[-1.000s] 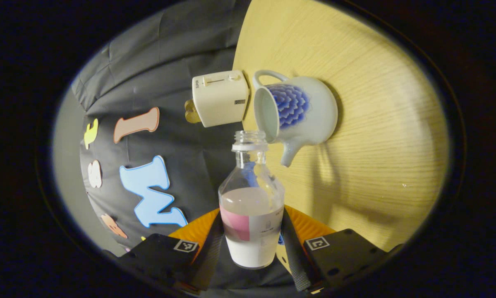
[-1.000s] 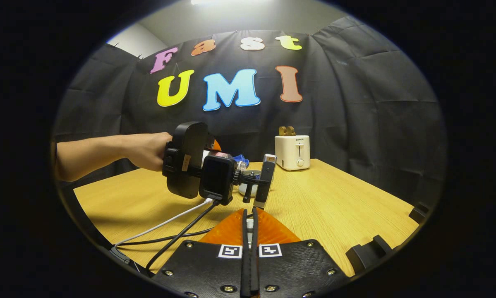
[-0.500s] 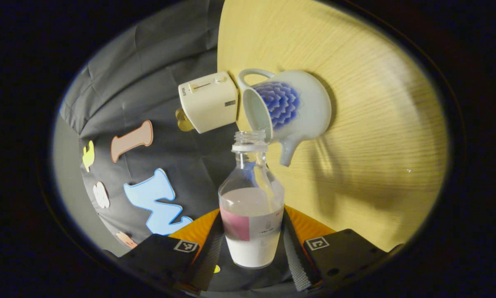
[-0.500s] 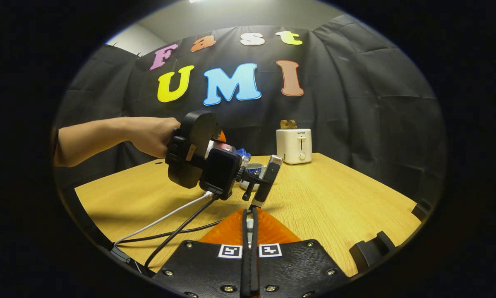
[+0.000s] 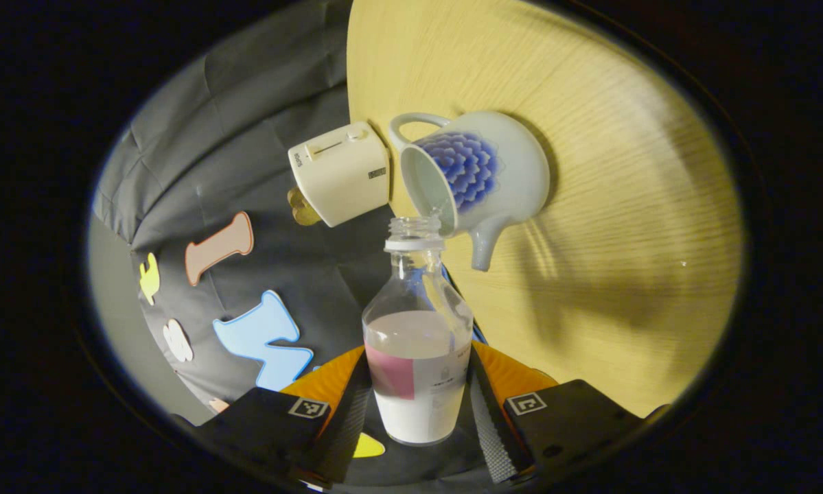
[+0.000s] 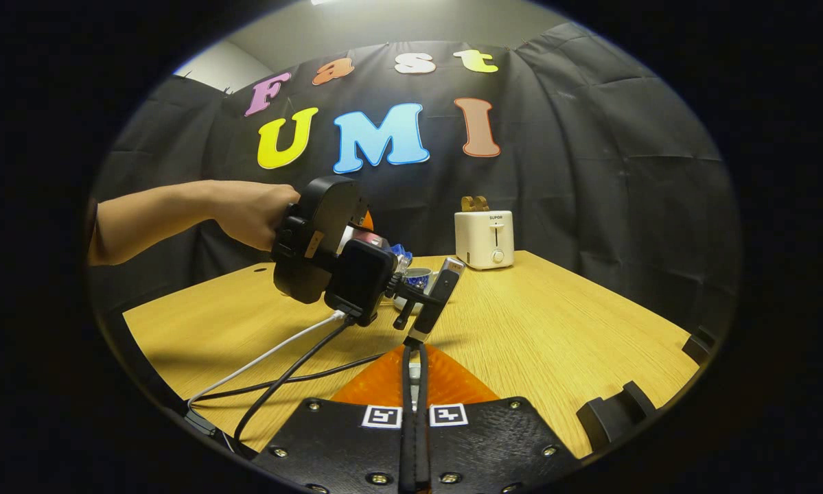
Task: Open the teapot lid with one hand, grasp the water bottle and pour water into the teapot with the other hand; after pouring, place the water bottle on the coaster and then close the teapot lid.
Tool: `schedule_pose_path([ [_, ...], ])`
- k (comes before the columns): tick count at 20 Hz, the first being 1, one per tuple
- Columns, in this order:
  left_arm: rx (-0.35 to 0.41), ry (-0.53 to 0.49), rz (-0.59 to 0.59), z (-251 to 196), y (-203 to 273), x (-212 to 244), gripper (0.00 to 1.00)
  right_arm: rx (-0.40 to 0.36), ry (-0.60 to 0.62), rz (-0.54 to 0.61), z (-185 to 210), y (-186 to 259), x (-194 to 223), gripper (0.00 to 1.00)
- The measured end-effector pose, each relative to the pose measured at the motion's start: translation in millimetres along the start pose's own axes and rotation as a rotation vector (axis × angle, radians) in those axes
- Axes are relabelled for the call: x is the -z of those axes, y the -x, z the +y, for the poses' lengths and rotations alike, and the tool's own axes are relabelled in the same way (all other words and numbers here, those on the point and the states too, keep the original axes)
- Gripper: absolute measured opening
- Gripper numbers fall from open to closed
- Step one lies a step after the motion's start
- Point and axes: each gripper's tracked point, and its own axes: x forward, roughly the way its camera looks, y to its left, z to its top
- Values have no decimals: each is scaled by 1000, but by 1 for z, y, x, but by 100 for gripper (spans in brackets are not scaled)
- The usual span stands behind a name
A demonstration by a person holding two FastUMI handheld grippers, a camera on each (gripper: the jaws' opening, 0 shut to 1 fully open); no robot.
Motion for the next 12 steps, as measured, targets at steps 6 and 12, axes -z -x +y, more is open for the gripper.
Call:
schedule_pose_path([
  [6, -17, -60, 8, 12, 4, 1, 86, 0, 2, 0, 1, 0, 0, 0],
  [12, -30, -123, 6, 19, 3, -2, 85, 10, -4, -3, -3, 1, 1, 0],
])
